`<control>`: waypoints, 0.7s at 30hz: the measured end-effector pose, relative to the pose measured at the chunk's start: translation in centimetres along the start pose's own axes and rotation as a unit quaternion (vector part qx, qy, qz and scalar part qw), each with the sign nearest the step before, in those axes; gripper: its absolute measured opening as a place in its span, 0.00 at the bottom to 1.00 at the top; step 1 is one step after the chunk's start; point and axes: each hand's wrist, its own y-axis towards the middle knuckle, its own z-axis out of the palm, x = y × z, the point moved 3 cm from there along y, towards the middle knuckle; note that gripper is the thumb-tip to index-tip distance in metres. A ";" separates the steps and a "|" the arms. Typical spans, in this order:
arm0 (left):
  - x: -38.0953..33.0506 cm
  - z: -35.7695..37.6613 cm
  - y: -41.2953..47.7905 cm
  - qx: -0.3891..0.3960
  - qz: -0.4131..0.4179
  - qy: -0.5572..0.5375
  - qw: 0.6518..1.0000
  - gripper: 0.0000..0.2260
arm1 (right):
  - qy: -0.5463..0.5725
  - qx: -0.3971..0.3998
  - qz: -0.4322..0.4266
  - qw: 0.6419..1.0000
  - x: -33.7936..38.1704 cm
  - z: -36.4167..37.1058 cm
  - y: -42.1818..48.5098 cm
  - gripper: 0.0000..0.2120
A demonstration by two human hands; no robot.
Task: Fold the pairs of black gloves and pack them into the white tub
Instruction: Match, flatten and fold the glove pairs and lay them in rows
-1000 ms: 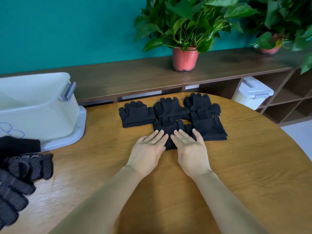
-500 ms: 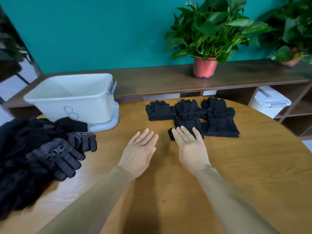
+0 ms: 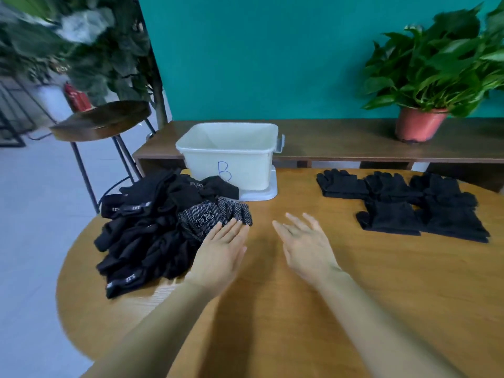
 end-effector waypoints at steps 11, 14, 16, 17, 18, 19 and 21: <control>12.4 -2.1 1.6 -0.073 -0.111 0.050 0.990 0.23 | 0.026 -0.022 -0.067 0.997 7.0 5.1 9.0 0.18; 14.6 -1.9 3.7 -0.078 -0.140 0.049 0.986 0.21 | 0.045 -0.011 -0.068 0.997 7.9 6.3 12.5 0.15; 15.6 -1.5 4.6 -0.048 -0.167 0.046 0.984 0.23 | 0.061 0.012 -0.068 0.996 8.5 6.9 14.3 0.16; 16.0 -1.3 5.0 -0.038 -0.181 0.048 0.982 0.25 | 0.066 0.024 -0.071 0.995 8.9 7.3 15.0 0.16; 16.3 -1.2 5.2 -0.032 -0.193 0.054 0.979 0.26 | 0.071 0.036 -0.074 0.994 9.2 7.6 15.6 0.16; 16.5 -1.1 5.4 -0.033 -0.202 0.060 0.977 0.28 | 0.072 0.042 -0.076 0.994 9.4 7.8 16.1 0.17; 16.8 -1.0 5.8 -0.036 -0.205 0.068 0.976 0.29 | 0.075 0.046 -0.067 0.994 9.7 8.1 16.9 0.19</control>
